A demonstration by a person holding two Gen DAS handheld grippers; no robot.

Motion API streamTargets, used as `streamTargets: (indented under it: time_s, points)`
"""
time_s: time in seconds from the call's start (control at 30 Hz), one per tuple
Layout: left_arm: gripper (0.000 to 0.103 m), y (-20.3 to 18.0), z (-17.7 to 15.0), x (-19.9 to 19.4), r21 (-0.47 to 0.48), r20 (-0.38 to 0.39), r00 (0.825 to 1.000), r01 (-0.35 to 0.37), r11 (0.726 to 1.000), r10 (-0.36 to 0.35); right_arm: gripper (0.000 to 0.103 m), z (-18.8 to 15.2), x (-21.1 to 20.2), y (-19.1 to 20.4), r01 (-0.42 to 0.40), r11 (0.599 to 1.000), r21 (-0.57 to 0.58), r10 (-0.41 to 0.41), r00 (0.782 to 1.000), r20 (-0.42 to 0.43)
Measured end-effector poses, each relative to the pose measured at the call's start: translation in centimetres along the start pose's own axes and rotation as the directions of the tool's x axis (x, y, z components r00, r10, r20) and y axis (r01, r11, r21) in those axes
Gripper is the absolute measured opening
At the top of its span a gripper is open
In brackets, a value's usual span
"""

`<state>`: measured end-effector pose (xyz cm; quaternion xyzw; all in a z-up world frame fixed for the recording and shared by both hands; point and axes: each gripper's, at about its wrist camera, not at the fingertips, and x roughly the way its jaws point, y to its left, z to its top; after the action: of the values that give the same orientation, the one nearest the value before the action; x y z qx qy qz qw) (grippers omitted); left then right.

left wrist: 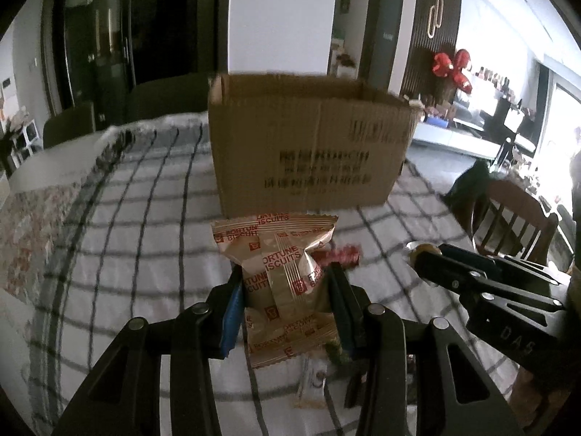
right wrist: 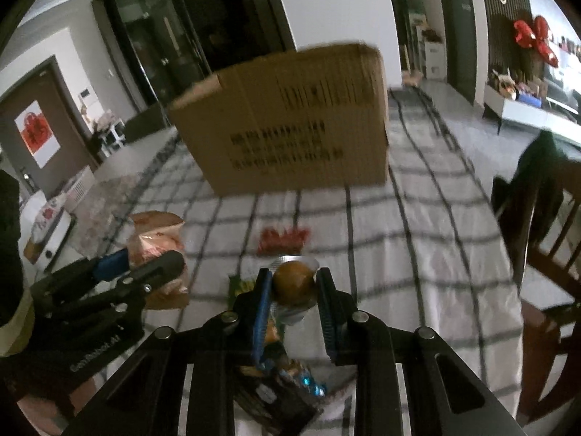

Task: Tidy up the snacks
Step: 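Grasp the biscuit bag with the left tool while the right tool grasps the round brown pastry, then carry both items into the box and open both tools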

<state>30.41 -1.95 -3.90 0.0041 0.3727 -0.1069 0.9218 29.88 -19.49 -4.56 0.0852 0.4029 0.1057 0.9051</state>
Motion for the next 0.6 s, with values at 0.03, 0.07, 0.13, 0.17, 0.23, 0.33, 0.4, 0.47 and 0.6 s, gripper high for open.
streamTargets:
  time_s: [0.03,0.07,0.13,0.17,0.23,0.33,0.4,0.47,0.6]
  points:
    - [0.043,0.0,0.5,-0.3,0.003,0.014,1.000,0.000,1.000,0.000,0.026,0.4,-0.2,0.1,-0.002,1.000,-0.005,0.002,1.000,0.013]
    - [0.043,0.1,1.1,-0.6,0.007,0.030,1.000,-0.002,1.000,0.002,0.026,0.9,-0.5,0.2,-0.003,1.000,-0.012,0.003,1.000,0.028]
    - [0.043,0.1,2.2,-1.2,0.017,0.064,0.998,-0.006,1.000,0.005,0.026,2.0,-1.0,0.5,-0.002,1.000,-0.021,0.003,0.998,0.063]
    - [0.043,0.0,2.7,-1.5,0.023,0.080,0.997,-0.007,1.000,0.005,0.026,2.6,-1.3,0.6,-0.004,1.000,-0.028,0.006,0.997,0.080]
    - [0.043,0.1,4.0,-1.9,0.030,0.107,0.994,-0.008,1.000,0.005,0.026,3.6,-1.8,0.8,-0.002,0.999,-0.036,0.006,0.994,0.113]
    - [0.043,0.2,5.9,-2.4,0.043,0.147,0.989,-0.011,0.999,0.005,0.026,5.4,-2.5,1.1,0.003,0.999,-0.051,0.005,0.987,0.163]
    - [0.043,0.2,7.2,-2.6,0.057,0.170,0.986,-0.013,0.998,0.003,0.026,6.8,-2.8,1.3,0.008,0.998,-0.060,0.004,0.981,0.196]
    - [0.043,0.3,8.4,-2.6,0.071,0.189,0.982,-0.019,0.997,0.005,0.026,7.9,-3.1,1.3,0.008,0.998,-0.069,0.007,0.976,0.220]
    - [0.043,0.3,10.6,-2.6,0.085,0.215,0.977,-0.022,0.996,0.003,0.026,10.3,-3.5,1.4,0.023,0.996,-0.086,0.001,0.964,0.267]
